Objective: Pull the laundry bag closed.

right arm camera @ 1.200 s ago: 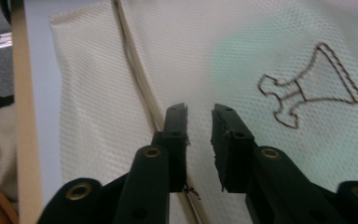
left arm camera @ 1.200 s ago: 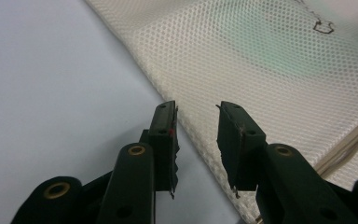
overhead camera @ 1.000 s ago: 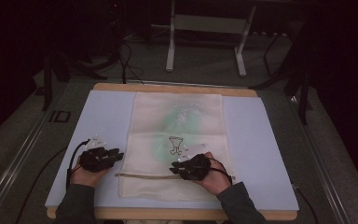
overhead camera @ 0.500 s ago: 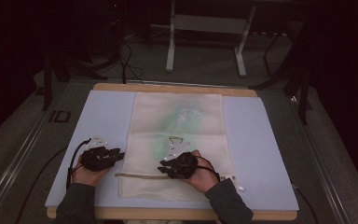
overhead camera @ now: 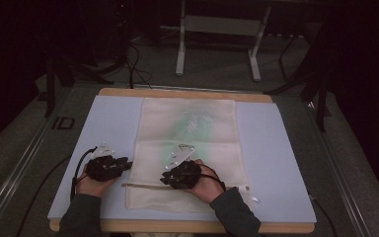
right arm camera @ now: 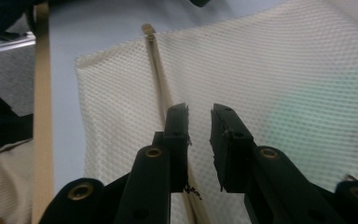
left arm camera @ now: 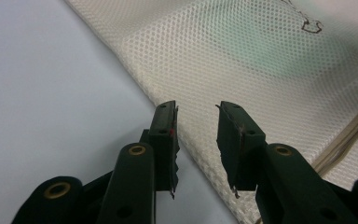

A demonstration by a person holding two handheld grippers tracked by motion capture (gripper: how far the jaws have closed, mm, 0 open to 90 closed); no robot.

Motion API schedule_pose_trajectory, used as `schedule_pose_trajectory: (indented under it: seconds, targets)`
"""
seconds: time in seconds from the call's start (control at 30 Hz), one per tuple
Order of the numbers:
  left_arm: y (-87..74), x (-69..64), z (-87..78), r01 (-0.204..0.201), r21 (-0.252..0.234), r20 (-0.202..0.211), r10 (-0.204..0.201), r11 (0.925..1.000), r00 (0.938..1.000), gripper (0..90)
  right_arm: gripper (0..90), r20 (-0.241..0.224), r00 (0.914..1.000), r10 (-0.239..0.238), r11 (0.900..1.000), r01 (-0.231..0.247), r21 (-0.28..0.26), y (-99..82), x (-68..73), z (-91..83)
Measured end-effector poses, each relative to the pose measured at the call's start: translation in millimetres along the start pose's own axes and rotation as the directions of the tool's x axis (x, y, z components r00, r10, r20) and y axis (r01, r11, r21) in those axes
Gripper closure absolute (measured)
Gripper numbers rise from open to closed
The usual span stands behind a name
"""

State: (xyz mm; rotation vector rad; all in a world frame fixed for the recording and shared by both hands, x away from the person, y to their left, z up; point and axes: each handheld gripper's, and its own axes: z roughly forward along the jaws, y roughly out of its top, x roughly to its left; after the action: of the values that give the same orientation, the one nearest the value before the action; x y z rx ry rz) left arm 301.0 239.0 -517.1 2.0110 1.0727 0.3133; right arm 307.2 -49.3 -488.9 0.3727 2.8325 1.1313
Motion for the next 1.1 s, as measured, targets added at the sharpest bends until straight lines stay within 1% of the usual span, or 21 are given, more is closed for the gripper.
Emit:
schedule_pose_trajectory:
  seconds: [0.13, 0.2, 0.27, 0.37, 0.5, 0.67, 0.7, 0.77, 0.9, 1.03, 1.1]
  targets:
    - [0.1, -0.3, 0.9, 0.001, 0.000, 0.005, -0.001, 1.0000, 1.0000, 67.6, 78.8, -0.009, 0.9995, -0.029, 0.9996, 0.029, 0.000, 2.1, 4.3, 9.0]
    - [0.1, -0.3, 0.8, 0.001, 0.000, 0.006, -0.001, 1.0000, 1.0000, 67.6, 79.3, -0.016, 0.9994, -0.030, 0.9995, 0.030, 0.005, 3.5, 6.3, 13.3]
    - [0.1, 0.1, 0.6, 0.003, -0.002, 0.007, -0.003, 1.0000, 1.0000, 67.6, 79.8, -0.019, 0.9990, -0.041, 0.9992, 0.041, 0.001, 5.7, 7.3, 17.1]
    - [0.0, 1.0, 0.1, 0.007, -0.003, 0.011, -0.007, 1.0000, 0.9999, 67.5, 82.4, -0.026, 0.9986, -0.045, 0.9990, 0.045, -0.002, 10.2, 9.9, 20.9]
    - [-0.3, 2.4, -1.2, 0.016, -0.012, 0.010, -0.016, 0.9998, 0.9998, 67.3, 85.4, -0.034, 0.9972, -0.066, 0.9978, 0.066, -0.001, 17.9, 13.6, 28.1]
    - [-0.8, 3.8, -2.3, 0.027, -0.017, 0.011, -0.026, 0.9995, 0.9996, 67.2, 89.9, -0.041, 0.9958, -0.082, 0.9966, 0.082, 0.003, 24.8, 17.9, 36.9]
    - [-0.7, 3.9, -2.4, 0.025, -0.016, 0.011, -0.025, 0.9996, 0.9996, 67.3, 90.0, -0.042, 0.9960, -0.079, 0.9969, 0.079, 0.007, 25.8, 18.6, 38.4]
    - [-0.7, 3.5, -2.0, 0.025, -0.016, 0.011, -0.024, 0.9996, 0.9996, 67.2, 89.8, -0.046, 0.9951, -0.087, 0.9961, 0.087, 0.009, 27.5, 18.9, 41.6]
    - [-0.7, 3.2, -1.7, 0.025, -0.014, 0.013, -0.025, 0.9996, 0.9996, 67.2, 84.4, -0.050, 0.9953, -0.083, 0.9966, 0.083, -0.002, 30.0, 18.3, 45.7]
    - [-0.7, 3.5, -1.6, 0.026, -0.014, 0.014, -0.025, 0.9996, 0.9996, 67.1, 82.4, -0.056, 0.9943, -0.091, 0.9958, 0.091, 0.007, 32.9, 18.1, 49.8]
    - [-0.7, 3.8, -1.7, 0.029, -0.016, 0.021, -0.029, 0.9994, 0.9994, 67.1, 82.2, -0.058, 0.9944, -0.088, 0.9960, 0.089, 0.010, 34.4, 18.4, 51.6]
